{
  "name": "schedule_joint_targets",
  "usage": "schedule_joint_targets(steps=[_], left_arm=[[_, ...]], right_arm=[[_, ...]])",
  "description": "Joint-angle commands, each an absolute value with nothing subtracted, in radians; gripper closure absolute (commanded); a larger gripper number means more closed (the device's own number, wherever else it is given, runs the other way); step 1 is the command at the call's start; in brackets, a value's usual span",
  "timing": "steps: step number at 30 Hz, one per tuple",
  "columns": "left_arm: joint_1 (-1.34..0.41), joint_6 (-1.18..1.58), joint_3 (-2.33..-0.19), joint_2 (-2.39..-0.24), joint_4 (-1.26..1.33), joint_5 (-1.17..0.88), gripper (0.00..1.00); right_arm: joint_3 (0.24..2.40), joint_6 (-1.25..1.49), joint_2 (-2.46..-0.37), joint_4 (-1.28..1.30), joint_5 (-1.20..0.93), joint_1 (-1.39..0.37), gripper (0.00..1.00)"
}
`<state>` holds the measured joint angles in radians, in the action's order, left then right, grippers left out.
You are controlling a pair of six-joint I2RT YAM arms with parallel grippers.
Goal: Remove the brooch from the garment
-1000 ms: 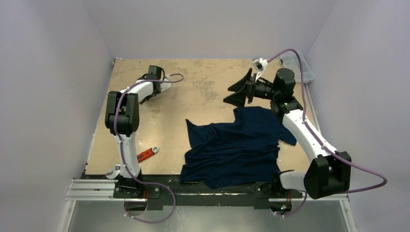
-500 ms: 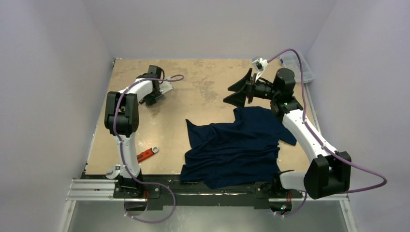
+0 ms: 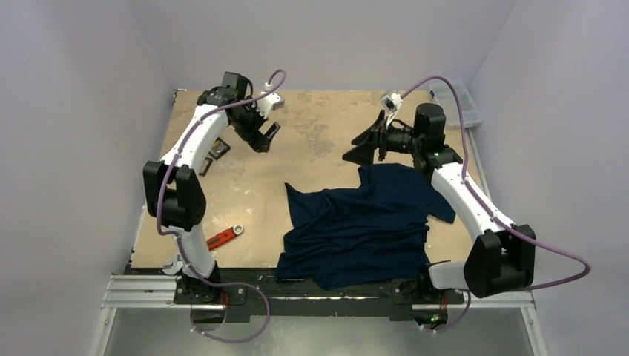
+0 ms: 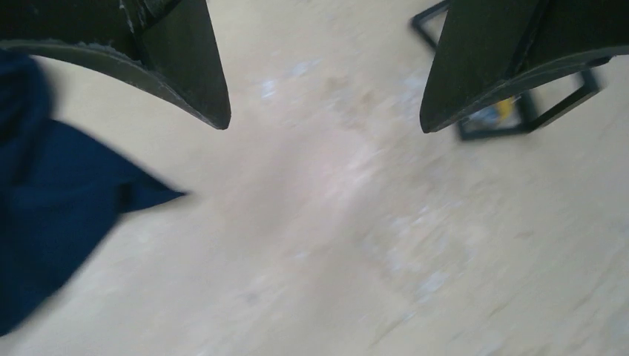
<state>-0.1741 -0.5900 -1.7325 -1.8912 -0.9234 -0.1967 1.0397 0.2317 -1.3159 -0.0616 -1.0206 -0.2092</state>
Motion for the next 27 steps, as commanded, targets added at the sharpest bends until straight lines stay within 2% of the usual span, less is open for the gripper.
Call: schedule_joint_targets(steps=[1, 10, 12, 14, 21, 27], left_arm=[[-0.236, -0.270, -1.746, -1.860, -0.992, -0.611, 0.00], [-0.418, 0.113, -1.630, -1.901, -0.696, -0.878, 0.19], [-0.448, 0.164, -1.589, -1.909, -0.609, -0.906, 0.27], [-0.472, 0.198, -1.543, -1.910, -0.522, -0.918, 0.34], [-0.566, 0.107, -1.523, -1.982, -0.548, -0.823, 0.39], [-0.622, 0.045, -1.556, -2.025, -0.604, -0.767, 0.67]], right_arm=[[1.094, 0.058, -1.356, 0.153, -0.935, -0.197, 0.10], [1.175, -0.113, -1.527, 0.384, -0.821, -0.164, 0.18], [1.198, -0.132, -1.568, 0.422, -0.800, -0.152, 0.20], [1.219, -0.145, -1.605, 0.448, -0.786, -0.133, 0.21], [1.289, -0.204, -1.700, 0.550, -0.793, -0.082, 0.25], [1.293, -0.235, -1.724, 0.584, -0.816, -0.080, 0.26]])
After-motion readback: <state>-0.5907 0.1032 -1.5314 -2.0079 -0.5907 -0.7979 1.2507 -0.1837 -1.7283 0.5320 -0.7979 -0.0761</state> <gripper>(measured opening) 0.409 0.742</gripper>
